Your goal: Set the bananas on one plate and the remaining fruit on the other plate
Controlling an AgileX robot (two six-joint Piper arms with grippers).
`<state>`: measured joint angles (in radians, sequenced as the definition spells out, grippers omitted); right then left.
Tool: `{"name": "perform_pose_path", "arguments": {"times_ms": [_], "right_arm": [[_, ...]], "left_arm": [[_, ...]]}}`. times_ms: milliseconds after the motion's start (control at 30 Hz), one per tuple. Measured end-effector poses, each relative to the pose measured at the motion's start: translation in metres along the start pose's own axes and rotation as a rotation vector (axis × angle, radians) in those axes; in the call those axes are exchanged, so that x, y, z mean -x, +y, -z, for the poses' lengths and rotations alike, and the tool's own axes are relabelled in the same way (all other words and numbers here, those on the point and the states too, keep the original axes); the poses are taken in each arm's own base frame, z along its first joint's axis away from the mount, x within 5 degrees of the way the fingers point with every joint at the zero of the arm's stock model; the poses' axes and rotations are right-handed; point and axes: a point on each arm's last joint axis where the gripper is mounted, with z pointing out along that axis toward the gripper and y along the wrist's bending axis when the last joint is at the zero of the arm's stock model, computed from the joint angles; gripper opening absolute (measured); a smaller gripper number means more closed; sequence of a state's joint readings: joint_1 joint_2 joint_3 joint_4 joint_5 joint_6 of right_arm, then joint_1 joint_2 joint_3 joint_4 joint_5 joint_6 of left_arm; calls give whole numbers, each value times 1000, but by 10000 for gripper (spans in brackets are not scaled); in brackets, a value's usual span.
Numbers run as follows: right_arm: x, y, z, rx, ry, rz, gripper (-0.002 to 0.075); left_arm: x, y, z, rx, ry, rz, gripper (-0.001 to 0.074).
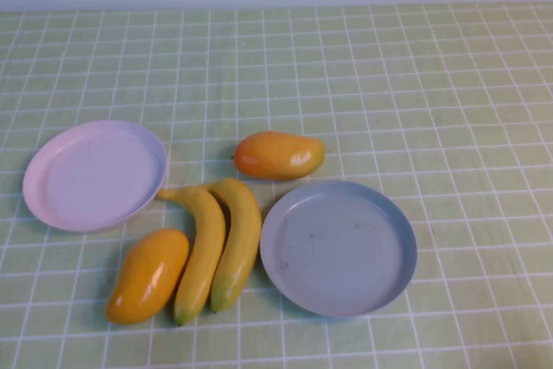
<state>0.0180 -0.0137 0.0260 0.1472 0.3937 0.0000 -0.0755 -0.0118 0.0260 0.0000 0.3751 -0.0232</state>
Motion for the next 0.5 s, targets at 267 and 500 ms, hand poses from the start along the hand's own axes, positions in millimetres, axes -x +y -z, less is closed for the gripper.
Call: {"name": "perform_pose_path", "arguments": {"times_ms": [267, 500], "right_arm": [[0, 0, 0, 0, 0, 0, -18], [0, 0, 0, 0, 0, 0, -18]], "left_arm": [[0, 0, 0, 2, 0, -6, 2], [0, 1, 0, 6, 0, -15, 2]]}}
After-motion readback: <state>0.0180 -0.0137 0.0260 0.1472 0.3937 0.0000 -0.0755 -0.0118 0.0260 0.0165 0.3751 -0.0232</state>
